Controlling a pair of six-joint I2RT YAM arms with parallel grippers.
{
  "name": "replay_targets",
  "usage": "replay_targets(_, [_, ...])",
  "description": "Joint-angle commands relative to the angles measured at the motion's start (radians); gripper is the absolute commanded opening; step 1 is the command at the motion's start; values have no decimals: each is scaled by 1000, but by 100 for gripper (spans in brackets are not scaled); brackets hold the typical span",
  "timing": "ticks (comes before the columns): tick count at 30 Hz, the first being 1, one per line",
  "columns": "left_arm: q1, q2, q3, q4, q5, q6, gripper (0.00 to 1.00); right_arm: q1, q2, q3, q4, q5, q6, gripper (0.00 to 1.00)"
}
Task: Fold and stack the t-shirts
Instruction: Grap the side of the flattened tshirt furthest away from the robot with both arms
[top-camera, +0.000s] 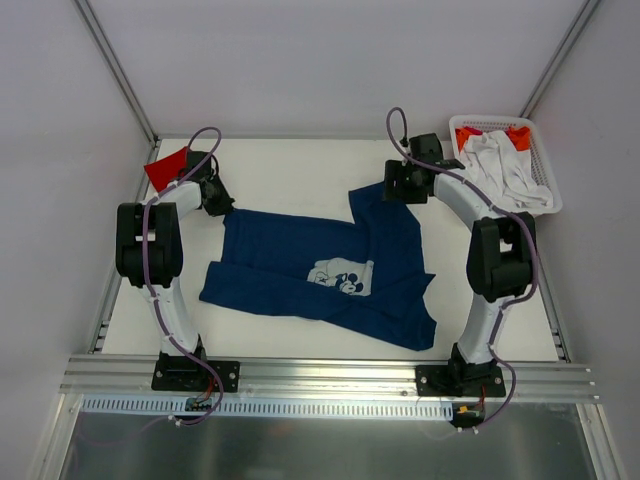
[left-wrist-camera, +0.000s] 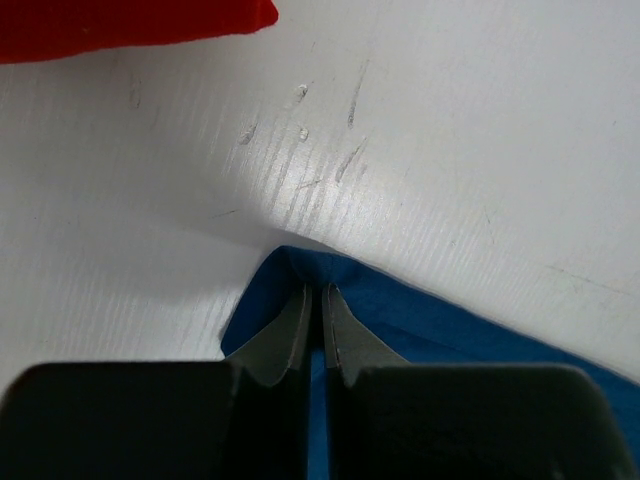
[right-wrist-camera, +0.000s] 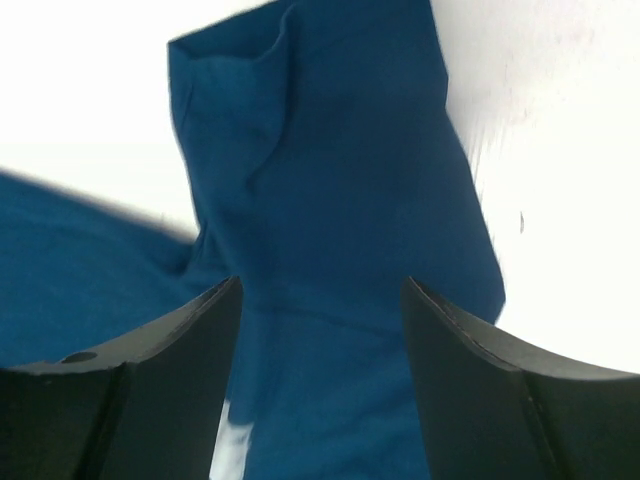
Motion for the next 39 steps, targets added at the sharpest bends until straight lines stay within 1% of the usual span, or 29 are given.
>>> replay_targets(1, [6, -24, -1, -11, 13, 12, 0, -38, 57, 130, 50, -120, 23, 68])
replay_targets(8, [0, -22, -6, -11, 14, 12, 0, -116, 179, 264, 57, -208, 39, 67])
replay_targets(15, [-2, -22, -7, -11, 14, 15, 0, -168, 290, 362, 59, -305, 53, 65])
replay_targets(18, [-3, -22, -6, -11, 17, 15, 0, -188, 336, 388, 60, -349, 98, 65])
replay_targets(28, [-3, -24, -6, -11, 17, 16, 0, -234, 431, 410, 102, -466, 170, 65])
replay_targets(32, [-2, -29, -6, -9, 19, 15, 0, -240, 456, 413, 119, -486, 188, 65])
replay_targets(34, [-3, -30, -4, -11, 17, 16, 0, -242, 471, 418, 123, -500, 197, 63])
replay_targets(39, [-3, -27, -6, -11, 17, 16, 0, -242, 496, 421, 132, -535, 214, 62])
